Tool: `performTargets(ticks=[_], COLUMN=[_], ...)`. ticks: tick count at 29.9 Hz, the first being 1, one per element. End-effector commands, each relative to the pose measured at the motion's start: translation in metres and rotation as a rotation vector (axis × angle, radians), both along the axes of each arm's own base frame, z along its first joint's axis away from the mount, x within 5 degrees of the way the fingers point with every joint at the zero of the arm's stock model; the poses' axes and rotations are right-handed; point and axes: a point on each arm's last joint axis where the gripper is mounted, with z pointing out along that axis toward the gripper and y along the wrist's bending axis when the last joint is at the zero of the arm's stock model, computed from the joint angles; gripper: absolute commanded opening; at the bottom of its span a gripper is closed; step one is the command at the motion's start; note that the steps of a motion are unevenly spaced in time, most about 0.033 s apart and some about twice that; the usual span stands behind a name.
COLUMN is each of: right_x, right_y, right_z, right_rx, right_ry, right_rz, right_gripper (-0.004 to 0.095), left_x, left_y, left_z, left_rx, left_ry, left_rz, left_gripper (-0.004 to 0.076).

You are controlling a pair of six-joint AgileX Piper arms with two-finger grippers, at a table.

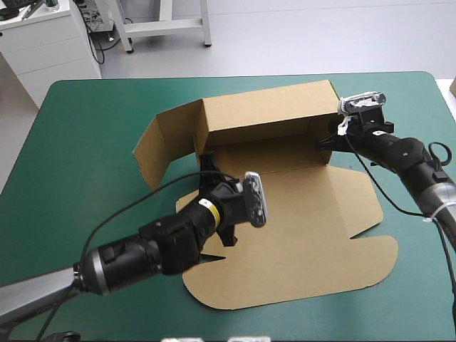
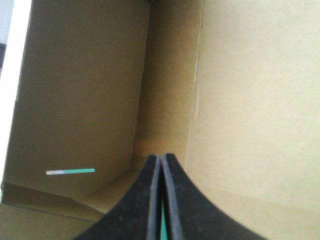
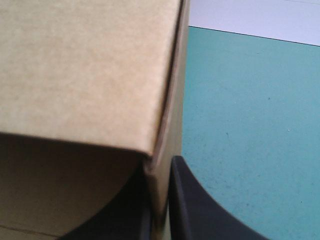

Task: Fold the box

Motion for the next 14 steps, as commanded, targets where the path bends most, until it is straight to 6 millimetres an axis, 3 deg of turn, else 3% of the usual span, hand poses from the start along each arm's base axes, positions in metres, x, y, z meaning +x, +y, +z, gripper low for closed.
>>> performTargets(ticks=[1,5,8,14], right_x=[-0.002,-0.002,-0.002,-0.002], right_y=[-0.003,-0.003,-0.003,-0.003], right_z=[0.024,0.025,0.025,0.025], right_rx=[0.047,0.046,0.046,0.046], right_ry=[-0.093,-0.097,-0.097,-0.097], right_rz=[-0.056,-0.062,-0.062,-0.062], right_gripper=[-0.0023,-0.0023,-0.0022,-0.0023], left_x=[0.014,0.037,0.062,0.107], left_y=[0.017,0.048,0.087,0.193], left_z=[0.055,0.101,0.132,0.146], left_rx=[-0.152,-0.35,-0.545,-1.025], left_ry=[0.124,0.228,0.243,0.325], left_rz=[-0.048,0.016,0.145,0.49], left_gripper=[-0.0015,-0.0015,-0.0015,-0.0015])
